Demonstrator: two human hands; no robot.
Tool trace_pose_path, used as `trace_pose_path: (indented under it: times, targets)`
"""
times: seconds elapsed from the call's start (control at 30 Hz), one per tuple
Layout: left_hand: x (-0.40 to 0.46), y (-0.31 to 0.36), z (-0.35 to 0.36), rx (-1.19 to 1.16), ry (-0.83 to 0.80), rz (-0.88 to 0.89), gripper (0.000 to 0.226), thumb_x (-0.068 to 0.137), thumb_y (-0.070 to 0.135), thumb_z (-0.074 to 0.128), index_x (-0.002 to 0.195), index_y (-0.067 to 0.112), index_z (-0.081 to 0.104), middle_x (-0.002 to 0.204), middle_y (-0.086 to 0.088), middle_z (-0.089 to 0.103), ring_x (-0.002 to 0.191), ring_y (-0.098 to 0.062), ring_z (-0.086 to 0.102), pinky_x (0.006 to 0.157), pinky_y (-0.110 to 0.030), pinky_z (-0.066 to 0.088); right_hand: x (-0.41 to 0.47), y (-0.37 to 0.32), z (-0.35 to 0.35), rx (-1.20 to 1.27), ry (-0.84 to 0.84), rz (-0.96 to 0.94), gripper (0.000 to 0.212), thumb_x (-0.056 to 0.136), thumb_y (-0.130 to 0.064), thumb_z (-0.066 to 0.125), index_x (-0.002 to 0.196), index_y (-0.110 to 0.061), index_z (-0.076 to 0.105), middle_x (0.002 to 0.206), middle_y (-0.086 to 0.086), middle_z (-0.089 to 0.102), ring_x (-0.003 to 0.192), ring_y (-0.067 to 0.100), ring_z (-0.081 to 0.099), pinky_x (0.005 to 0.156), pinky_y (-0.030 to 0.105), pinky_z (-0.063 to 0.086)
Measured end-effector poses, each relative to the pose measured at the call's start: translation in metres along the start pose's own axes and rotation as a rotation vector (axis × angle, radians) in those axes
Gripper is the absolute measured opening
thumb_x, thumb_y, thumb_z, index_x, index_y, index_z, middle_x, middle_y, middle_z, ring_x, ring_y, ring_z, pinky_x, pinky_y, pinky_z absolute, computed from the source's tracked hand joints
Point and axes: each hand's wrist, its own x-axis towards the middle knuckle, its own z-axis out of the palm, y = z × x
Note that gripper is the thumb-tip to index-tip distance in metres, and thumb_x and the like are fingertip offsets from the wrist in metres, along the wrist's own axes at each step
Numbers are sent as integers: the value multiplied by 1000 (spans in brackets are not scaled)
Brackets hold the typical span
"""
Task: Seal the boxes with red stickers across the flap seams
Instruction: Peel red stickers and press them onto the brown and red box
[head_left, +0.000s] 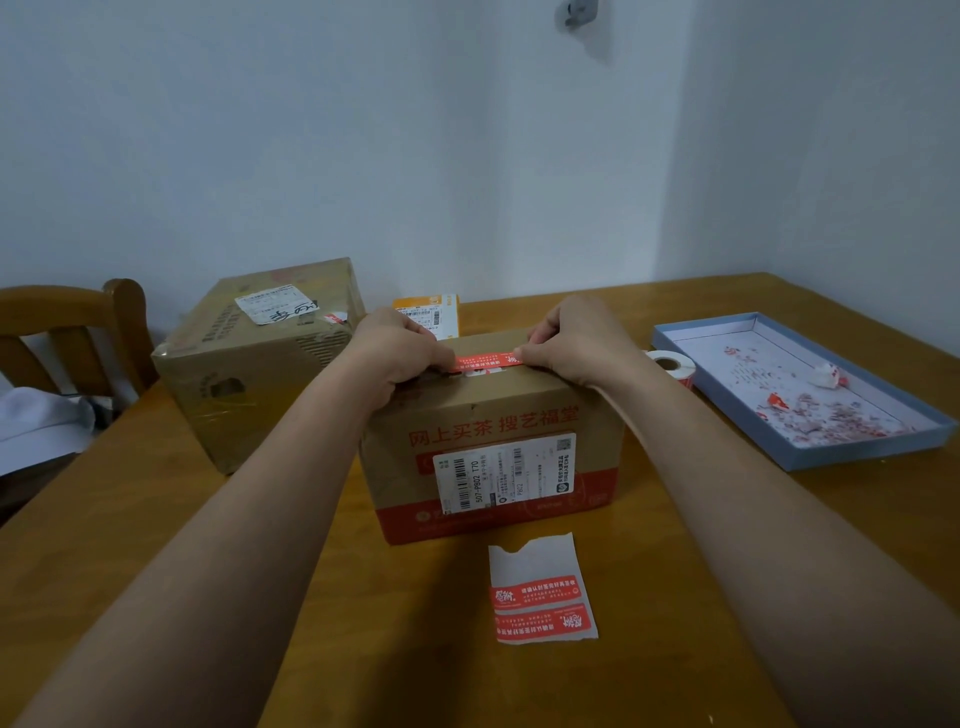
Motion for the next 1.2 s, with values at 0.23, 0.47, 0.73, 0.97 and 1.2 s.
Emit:
trace_pose_path:
  times: [0.23,0.47,0.73,0.97,1.2]
  targets:
    - [0,0,0,-2,-3,1,24,76,10,80,83,14,58,85,-5,61,73,-14,52,57,-27,41,1,1,-1,20,35,22,27,78,-25,80,90,-15,58,102,2,60,93,16,55,72,25,38]
    - [4,-1,-1,12,-9,-14,26,74,12,82,87,13,60,90,-7,63,78,-17,55,62,-29,46,5,-3,1,67,24,80,19,79,-19,79,87,-19,62,102,-1,60,94,14,55,75,24,40]
    - [5,-3,-2,7,-3,-8,26,74,13,82,89,14,59,91,-6,63,77,-15,55,59,-28,43,7,-1,1,115,53,84,21,81,-11,76,74,-23,60,97,0,62,93,14,57,75,23,42]
    - [7,-4,-2,12,-4,-15,28,73,13,83,89,14,60,93,-7,64,81,-17,56,65,-30,46,4,8,8,117,137,-23,5,87,-12,66,88,-17,68,89,-3,66,74,3,59,57,12,42]
    - [10,-4,-5,15,-18,-32,30,72,14,84,93,12,63,97,-9,66,85,-20,59,74,-34,52,5,6,13,94,124,-43,20,77,-38,79,81,-21,70,81,-12,63,77,2,55,61,21,40]
